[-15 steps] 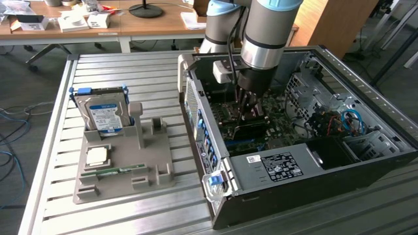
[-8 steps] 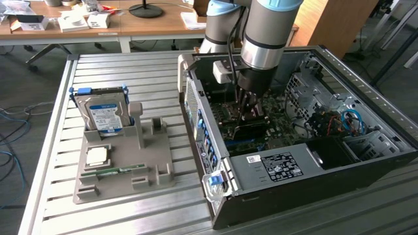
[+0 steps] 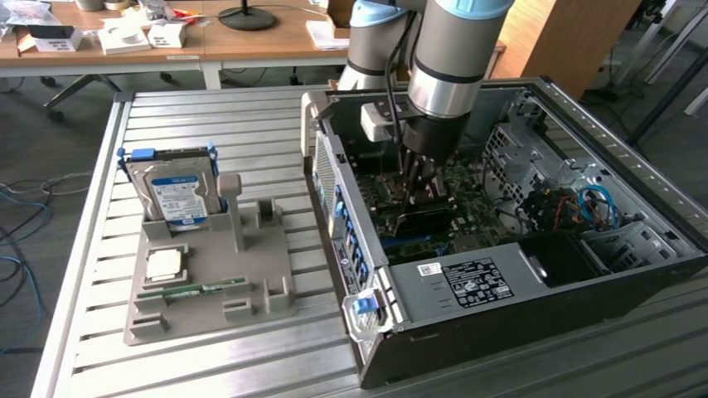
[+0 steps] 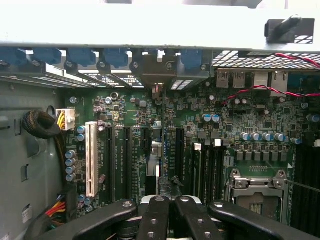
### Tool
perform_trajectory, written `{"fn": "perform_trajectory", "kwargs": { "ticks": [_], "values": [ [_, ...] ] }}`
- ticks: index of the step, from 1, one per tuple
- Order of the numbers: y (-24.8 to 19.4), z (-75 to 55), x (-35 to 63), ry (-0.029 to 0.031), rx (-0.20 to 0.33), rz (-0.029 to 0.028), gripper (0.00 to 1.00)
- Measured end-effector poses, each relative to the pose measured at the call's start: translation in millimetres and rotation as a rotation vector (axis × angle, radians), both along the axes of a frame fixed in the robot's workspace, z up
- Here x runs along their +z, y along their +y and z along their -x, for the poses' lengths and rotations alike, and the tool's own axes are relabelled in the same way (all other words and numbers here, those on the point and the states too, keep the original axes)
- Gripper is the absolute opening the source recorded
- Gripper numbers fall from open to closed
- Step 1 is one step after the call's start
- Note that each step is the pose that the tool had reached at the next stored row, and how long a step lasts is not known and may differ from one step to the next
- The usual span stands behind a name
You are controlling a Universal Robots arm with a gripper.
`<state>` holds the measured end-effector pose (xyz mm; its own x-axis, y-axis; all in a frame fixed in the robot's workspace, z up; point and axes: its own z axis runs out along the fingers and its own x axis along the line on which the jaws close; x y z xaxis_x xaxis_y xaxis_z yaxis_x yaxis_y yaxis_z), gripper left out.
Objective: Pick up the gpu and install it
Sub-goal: 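Press down on the gpu until it lock into place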
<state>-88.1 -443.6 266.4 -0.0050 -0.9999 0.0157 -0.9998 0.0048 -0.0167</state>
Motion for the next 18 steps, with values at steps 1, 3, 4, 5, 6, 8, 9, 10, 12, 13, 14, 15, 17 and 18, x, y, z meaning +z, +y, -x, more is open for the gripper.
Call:
{"fn": "perform_trajectory", "kwargs": {
  "ticks": [1, 3, 4, 5, 6, 8, 9, 10, 12, 13, 14, 15, 17, 18],
  "values": [
    [-0.1, 0.0, -0.1, 0.0001, 0.000, 0.0000, 0.11],
    [-0.1, 0.0, -0.3, 0.0001, 0.000, 0.0001, 0.11],
    [-0.1, 0.0, -0.5, 0.0001, 0.000, 0.0001, 0.11],
    [-0.1, 0.0, -0.7, 0.0001, 0.000, 0.0001, 0.11],
    [-0.1, 0.0, -1.2, 0.0001, 0.000, 0.0001, 0.11],
    [-0.2, 0.1, -2.2, 0.0004, 0.000, 0.0006, 0.11],
    [0.0, -0.1, -3.5, -0.0006, 0.000, -0.0014, 0.11],
    [0.0, -0.1, -4.1, -0.0005, 0.000, -0.0012, 0.11],
    [-0.1, 0.0, -4.0, -0.0002, 0.000, -0.0004, 0.11],
    [-0.1, 0.0, -3.9, 0.0000, 0.000, -0.0001, 0.11],
    [-0.1, 0.0, -3.9, 0.0000, 0.000, -0.0001, 0.11],
    [-0.1, 0.0, -3.9, 0.0000, 0.000, -0.0001, 0.11],
    [-0.1, 0.1, -3.9, 0.0000, 0.000, -0.0001, 0.11],
    [-0.1, 0.1, -3.9, 0.0000, 0.000, -0.0001, 0.11]
  ]
}}
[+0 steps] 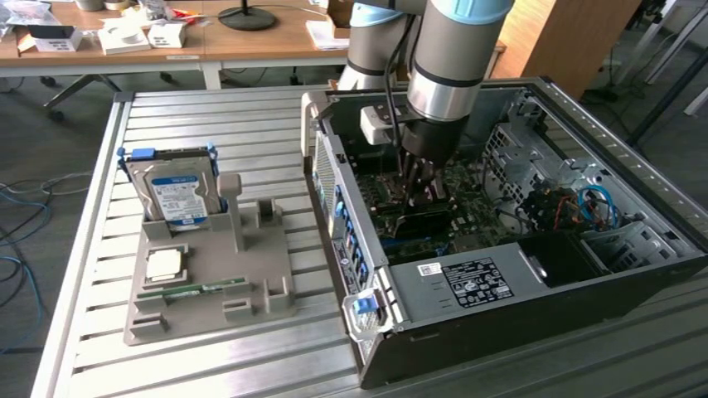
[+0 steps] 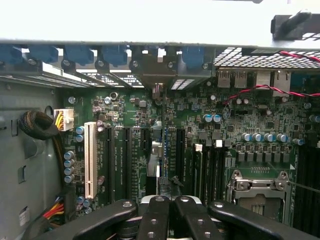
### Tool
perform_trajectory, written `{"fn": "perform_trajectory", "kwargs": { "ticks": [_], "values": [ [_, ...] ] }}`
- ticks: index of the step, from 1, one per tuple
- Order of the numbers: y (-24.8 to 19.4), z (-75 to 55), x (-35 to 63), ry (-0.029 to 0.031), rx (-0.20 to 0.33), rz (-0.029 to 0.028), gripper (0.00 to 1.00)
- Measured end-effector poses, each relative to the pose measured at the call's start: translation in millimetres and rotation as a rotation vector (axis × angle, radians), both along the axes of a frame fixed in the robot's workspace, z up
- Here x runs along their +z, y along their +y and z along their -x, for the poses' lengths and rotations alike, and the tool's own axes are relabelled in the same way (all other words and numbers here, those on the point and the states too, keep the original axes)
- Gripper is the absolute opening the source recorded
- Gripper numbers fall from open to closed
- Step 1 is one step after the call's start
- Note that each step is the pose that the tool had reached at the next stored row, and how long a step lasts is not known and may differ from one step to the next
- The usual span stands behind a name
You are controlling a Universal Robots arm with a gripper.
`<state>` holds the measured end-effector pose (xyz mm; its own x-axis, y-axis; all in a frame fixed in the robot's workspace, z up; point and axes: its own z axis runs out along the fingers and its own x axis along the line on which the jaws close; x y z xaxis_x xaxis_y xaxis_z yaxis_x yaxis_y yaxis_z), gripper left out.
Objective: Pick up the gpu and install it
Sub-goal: 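Press down on the gpu until it lock into place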
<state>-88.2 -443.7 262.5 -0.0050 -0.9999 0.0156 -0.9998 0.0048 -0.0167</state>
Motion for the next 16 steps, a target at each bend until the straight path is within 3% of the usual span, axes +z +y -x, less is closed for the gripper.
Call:
{"fn": "perform_trajectory", "kwargs": {
  "ticks": [16],
  "values": [
    [-0.2, 0.6, -2.0, 0.0000, 0.000, 0.0000, 0.11]
  ]
}}
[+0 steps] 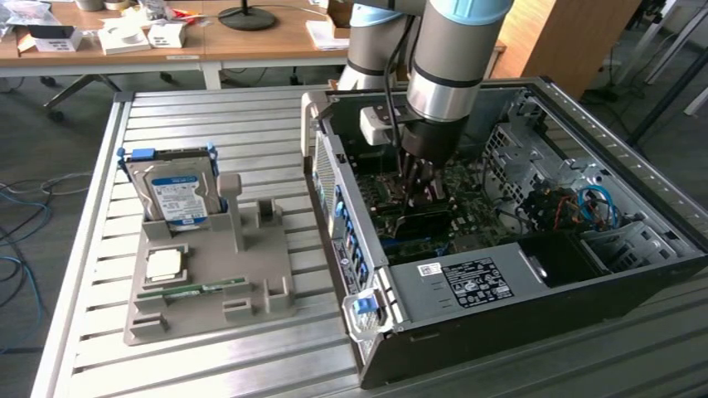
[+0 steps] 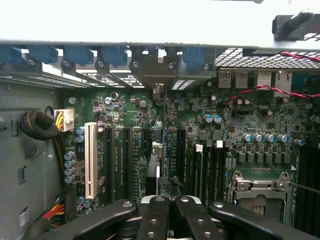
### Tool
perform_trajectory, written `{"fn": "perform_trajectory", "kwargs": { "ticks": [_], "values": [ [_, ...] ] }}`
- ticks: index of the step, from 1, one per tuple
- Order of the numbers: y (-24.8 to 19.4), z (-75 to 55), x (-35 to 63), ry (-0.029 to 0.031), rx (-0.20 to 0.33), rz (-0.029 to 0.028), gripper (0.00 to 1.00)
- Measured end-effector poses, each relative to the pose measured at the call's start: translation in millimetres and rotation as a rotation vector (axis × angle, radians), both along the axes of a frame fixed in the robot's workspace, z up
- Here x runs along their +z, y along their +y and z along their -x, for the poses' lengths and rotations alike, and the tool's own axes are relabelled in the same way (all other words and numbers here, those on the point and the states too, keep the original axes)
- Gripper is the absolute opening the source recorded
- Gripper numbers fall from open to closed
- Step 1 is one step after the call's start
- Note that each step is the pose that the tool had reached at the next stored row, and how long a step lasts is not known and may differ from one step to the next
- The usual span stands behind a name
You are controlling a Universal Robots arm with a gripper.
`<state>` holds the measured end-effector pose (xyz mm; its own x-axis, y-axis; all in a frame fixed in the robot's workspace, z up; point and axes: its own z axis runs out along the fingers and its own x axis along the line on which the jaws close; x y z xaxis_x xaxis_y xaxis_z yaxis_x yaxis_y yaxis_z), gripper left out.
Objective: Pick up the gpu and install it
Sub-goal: 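Press down on the gpu until it lock into place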
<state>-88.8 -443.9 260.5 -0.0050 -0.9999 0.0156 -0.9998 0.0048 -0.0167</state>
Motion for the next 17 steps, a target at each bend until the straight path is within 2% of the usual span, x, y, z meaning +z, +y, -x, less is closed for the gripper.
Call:
{"fn": "perform_trajectory", "kwargs": {
  "ticks": [5, 7, 17],
  "values": [
    [0.2, 0.0, 1.7, -0.0008, 0.000, -0.0019, 0.11],
    [0.0, 0.0, 5.9, 0.0000, 0.000, -0.0001, 0.11],
    [0.0, 0.0, 27.5, 0.0000, 0.000, 0.0000, 0.11]
  ]
}}
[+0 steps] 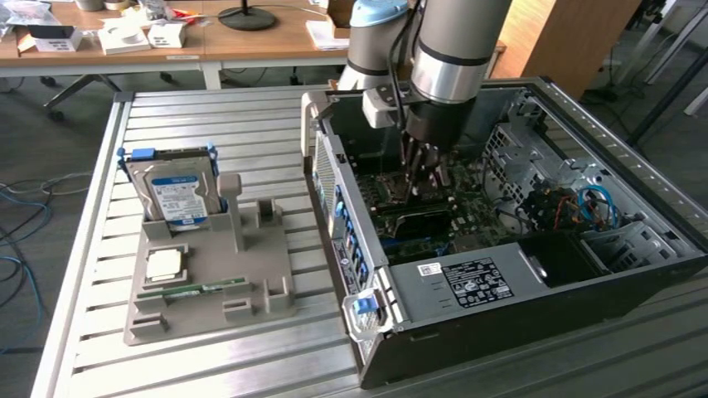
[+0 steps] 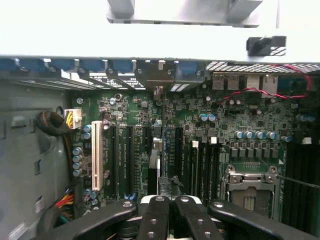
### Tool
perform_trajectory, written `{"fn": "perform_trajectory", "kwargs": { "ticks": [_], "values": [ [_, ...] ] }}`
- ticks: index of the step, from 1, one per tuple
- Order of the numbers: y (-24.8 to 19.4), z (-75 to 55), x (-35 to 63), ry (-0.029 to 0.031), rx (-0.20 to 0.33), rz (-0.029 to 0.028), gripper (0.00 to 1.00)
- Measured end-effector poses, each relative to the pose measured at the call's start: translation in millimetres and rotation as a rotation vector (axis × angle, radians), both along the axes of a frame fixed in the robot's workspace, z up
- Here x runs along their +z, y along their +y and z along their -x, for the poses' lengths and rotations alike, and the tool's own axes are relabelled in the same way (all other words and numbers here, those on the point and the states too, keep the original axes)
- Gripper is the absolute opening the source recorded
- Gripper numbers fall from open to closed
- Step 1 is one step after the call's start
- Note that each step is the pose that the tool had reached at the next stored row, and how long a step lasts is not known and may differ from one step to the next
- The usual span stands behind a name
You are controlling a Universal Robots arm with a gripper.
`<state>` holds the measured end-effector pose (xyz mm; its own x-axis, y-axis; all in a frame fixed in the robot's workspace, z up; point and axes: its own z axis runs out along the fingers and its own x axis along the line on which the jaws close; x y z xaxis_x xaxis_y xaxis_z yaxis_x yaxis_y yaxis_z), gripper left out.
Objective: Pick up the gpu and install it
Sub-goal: 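Press down on the gpu until it lock into place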
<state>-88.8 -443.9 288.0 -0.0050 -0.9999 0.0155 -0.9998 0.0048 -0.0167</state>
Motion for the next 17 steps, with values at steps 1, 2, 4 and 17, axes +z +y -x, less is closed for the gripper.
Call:
{"fn": "perform_trajectory", "kwargs": {
  "ticks": [1, 2, 4, 17],
  "values": [
    [0.0, 0.0, 2.6, 0.0000, 0.000, -0.0001, 0.11],
    [0.0, 0.0, 5.2, 0.0000, 0.000, 0.0000, 0.11],
    [0.0, 0.0, 9.6, 0.0000, 0.000, 0.0000, 0.11],
    [0.0, -0.3, 41.0, -0.0001, -0.002, -0.0001, 0.11]
  ]
}}
